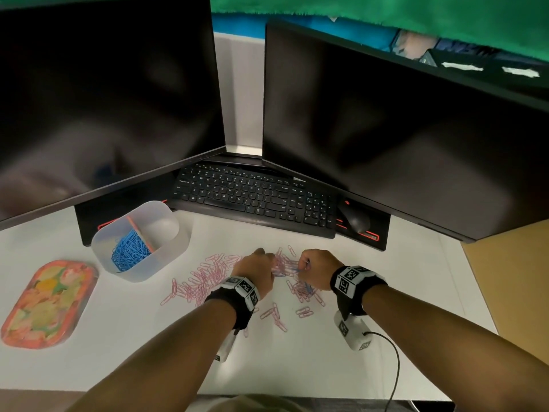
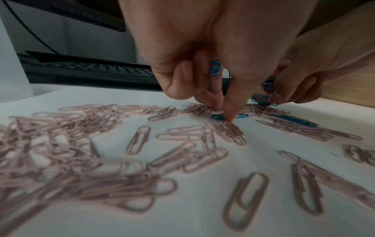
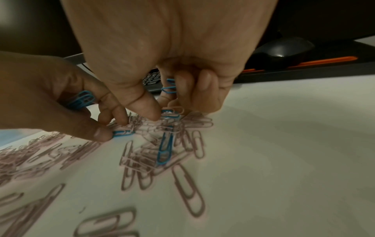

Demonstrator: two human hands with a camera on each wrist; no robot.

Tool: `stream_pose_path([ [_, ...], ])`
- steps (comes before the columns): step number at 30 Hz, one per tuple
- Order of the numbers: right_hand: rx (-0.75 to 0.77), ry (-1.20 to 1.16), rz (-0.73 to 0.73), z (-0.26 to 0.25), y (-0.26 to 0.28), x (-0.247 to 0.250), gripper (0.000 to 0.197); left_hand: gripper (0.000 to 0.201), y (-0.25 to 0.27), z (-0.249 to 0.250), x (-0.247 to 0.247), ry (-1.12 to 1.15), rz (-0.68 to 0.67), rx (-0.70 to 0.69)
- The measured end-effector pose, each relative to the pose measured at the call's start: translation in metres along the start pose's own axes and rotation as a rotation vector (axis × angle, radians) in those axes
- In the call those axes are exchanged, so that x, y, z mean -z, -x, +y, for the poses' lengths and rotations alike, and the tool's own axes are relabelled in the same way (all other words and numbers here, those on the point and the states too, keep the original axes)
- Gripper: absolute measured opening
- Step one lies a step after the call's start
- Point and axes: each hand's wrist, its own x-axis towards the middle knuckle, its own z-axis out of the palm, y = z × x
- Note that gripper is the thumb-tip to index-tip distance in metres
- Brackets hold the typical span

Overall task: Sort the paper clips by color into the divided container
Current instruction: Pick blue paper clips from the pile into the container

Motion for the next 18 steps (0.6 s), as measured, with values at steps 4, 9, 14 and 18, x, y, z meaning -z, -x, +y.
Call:
stream_pose_path([
  [4,0.021,-0.021,-0.015,0.001,-0.001,0.002,0.008,0.027,0.001,-0.003,0.002,0.000,0.001,-0.009],
  [9,0.055,-0.092,0.018,0.003,0.002,0.006,0.013,0.018,0.003,-0.006,0.003,0.046,0.011,-0.010],
  [14,0.044,-0.221,0.080,0.006,0.002,0.011,0.013,0.010,0.003,-0.011,0.007,0.256,0.011,0.041],
  [18,-0.007,-0.390,0.071,0.007,0.004,0.013,0.012,0.014,0.004,-0.017,0.015,0.440,0.003,0.117],
])
